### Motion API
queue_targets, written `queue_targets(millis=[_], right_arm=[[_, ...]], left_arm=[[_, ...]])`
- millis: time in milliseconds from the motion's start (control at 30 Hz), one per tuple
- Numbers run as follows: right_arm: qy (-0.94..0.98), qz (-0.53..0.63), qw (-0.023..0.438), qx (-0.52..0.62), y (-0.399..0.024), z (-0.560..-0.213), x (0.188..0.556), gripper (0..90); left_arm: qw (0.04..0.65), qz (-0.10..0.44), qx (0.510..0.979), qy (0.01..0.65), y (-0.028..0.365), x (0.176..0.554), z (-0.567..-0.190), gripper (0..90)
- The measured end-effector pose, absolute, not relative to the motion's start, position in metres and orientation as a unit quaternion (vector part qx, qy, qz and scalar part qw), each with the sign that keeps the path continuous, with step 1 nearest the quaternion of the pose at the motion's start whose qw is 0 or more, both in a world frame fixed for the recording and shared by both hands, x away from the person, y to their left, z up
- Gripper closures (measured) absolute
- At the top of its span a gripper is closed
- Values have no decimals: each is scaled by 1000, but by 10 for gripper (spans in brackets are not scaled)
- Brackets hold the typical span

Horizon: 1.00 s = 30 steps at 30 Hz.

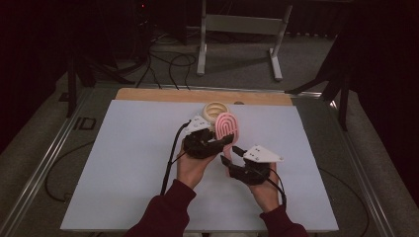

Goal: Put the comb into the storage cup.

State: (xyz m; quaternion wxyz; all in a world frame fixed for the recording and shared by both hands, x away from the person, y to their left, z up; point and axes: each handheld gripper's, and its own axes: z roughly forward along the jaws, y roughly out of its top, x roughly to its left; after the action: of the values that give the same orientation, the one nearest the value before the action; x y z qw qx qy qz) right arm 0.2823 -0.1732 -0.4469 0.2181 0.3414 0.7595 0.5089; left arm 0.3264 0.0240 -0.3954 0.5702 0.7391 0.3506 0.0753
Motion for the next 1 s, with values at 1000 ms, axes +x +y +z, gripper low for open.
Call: queue_targets(millis=[1000], right_arm=[[762, 512, 215, 332, -177, -443, 282, 92]], left_arm=[[585, 102, 722, 355, 41, 332, -379, 650]])
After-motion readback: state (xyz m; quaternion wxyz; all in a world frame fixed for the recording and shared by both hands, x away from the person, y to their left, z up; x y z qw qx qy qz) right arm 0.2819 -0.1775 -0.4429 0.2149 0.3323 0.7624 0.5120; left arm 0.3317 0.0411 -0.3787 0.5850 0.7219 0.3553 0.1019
